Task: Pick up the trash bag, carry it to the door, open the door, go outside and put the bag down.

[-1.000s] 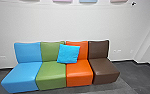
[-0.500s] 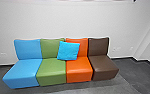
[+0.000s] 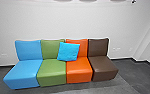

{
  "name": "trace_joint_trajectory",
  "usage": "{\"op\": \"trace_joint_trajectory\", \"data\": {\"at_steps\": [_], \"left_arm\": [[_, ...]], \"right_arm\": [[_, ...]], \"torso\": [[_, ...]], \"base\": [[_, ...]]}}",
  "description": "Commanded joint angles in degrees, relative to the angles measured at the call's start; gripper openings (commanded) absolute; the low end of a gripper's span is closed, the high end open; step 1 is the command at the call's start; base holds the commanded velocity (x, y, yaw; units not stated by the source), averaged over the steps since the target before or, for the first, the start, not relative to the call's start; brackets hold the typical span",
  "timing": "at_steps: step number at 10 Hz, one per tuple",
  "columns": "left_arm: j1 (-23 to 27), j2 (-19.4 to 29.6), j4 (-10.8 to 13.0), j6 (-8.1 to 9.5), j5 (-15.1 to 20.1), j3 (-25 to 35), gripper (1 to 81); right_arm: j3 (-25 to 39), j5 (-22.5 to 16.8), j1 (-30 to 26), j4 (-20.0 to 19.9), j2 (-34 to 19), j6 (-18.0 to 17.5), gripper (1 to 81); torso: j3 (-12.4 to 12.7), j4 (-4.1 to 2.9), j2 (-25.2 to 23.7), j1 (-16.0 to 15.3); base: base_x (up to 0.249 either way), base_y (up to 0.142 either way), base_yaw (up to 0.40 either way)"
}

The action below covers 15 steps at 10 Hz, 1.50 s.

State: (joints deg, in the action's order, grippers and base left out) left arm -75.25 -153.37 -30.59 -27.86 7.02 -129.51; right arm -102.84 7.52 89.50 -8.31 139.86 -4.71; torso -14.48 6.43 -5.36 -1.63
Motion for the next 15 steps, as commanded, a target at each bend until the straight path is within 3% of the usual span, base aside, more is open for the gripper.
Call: {"op": "trace_joint_trajectory", "data": {"at_steps": [1,2,4,6,8,9,15], "left_arm": [[2.61,-0.88,0.18,-0.36,4.84,-2.22,1.0],[2.61,-2.12,0.18,-0.36,4.84,-4.26,1.0],[2.61,-5.18,0.35,-0.45,5.46,-10.22,1.0],[2.61,-6.34,0.35,-1.06,5.55,-11.82,1.0],[1.82,-6.43,0.35,-1.76,5.20,-11.91,1.0],[1.12,-6.52,0.18,-2.47,4.76,-12.26,1.0],[0.32,-11.35,0.00,-3.70,4.67,-21.13,1.0]], "right_arm": [[0.55,-3.92,-1.12,0.32,-1.67,0.14,81.1],[0.19,-3.92,-1.12,0.32,-1.40,0.05,81.1],[-0.86,-3.92,-1.12,0.32,-0.70,0.05,81.1],[-2.27,-3.83,-1.29,-0.12,0.27,-0.22,81.1],[-6.22,-4.53,-1.55,-0.56,2.38,-0.39,81.1],[-9.62,-6.89,-2.17,-0.57,4.12,-0.48,81.1],[-26.35,-10.25,-2.27,-0.48,15.21,-0.22,81.1]], "torso": [[5.37,0.00,-0.02,-0.02],[7.42,0.00,0.02,0.09],[5.97,0.00,0.02,0.22],[7.28,0.00,0.00,0.26],[7.26,0.00,0.00,0.29],[7.26,0.00,0.00,0.29],[7.26,0.02,0.00,0.31]], "base": [[0.000,0.000,0.000],[0.000,0.000,0.000],[0.000,0.000,0.000],[0.000,0.000,0.000],[0.000,0.000,0.000],[0.000,0.000,0.000],[0.000,0.000,0.000]]}}
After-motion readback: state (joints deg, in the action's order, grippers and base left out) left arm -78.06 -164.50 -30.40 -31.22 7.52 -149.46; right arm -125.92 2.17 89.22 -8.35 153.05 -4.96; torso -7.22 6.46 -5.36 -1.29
